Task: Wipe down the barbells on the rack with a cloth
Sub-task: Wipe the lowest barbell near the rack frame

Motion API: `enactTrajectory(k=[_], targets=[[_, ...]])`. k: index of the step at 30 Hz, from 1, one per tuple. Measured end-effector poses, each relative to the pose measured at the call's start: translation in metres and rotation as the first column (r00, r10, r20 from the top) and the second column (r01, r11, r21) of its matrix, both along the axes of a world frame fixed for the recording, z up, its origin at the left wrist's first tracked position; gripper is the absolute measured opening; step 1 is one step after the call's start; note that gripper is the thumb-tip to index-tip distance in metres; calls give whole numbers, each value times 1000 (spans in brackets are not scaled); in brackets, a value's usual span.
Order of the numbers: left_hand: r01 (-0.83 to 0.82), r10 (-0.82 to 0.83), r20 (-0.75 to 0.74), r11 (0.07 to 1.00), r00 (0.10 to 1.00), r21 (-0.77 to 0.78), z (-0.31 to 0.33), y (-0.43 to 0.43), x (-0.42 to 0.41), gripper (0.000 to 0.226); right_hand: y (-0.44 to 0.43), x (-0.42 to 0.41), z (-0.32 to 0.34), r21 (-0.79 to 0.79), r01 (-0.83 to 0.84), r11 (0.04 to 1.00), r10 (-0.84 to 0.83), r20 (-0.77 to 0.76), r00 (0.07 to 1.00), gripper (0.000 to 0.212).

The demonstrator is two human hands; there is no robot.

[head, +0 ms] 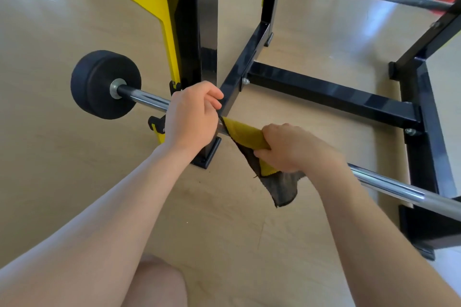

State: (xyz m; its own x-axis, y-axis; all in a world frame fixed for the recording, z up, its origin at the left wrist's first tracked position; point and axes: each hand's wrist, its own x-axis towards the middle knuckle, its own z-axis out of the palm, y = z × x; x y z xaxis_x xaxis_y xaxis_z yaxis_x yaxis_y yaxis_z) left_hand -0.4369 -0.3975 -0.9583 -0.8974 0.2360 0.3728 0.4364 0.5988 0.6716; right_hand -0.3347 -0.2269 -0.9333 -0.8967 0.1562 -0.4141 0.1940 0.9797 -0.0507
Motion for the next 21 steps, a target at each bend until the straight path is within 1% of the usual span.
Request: enactTrajectory(k=[1,2,3,5,7,8,9,11,12,14,15,16,17,19,20,21], targets=[[22,-21,20,999,1000,-29,1,-3,1,29,-5,-8,1,30,-19,999,18,22,1000,35],[40,-39,24,998,999,-56,3,-5,3,29,-17,-16,0,68,-55,996,55,1,998,36],[48,-47,21,997,999,-64,5,-7,4,29,-32,-24,-5,108,-104,989,113,-82,990,36],[23,-23,14,998,1000,-50,6,-6,5,29,-62,-35,-19,192,-188,963,238,-287,928,31],[-13,13,15,1000,1000,-24,6,-3,6,28,-76,-41,-26,234,-236,943,312,-376,872,33],[-28,28,9,999,1000,-20,5,-3,7,29,-74,-41,-28,229,-248,941,323,-400,857,35],[-38,38,0,999,999,-16,4,-4,7,31,-68,-37,-28,192,-226,955,288,-416,863,34],[-43,42,-21,999,999,-31,3,-9,6,32,-46,-24,-28,68,-119,991,136,-402,906,33],[-58,57,-29,997,998,-41,4,-13,5,32,-33,-18,-29,26,-56,998,62,-348,935,38],[-121,118,-42,991,992,-60,7,-22,2,31,-15,-10,-27,35,-26,999,34,-237,971,55],[-155,153,-40,986,987,-59,8,-28,0,32,-12,-10,-26,49,-38,998,48,-222,974,62],[-191,189,-34,980,981,-52,11,-32,-1,32,-14,-14,-24,62,-59,996,72,-232,970,64],[-223,222,-31,974,974,-36,13,-35,-1,33,-21,-22,-23,80,-93,992,111,-259,959,61],[-261,261,-29,965,965,-12,15,-38,-2,34,-48,-41,-26,107,-190,976,216,-381,899,39],[-272,272,-31,962,962,-3,15,-38,-3,34,-64,-52,-27,114,-207,972,236,-444,864,29],[-284,284,-25,959,958,6,14,-38,-3,34,-78,-62,-27,106,-190,976,217,-485,847,25]])
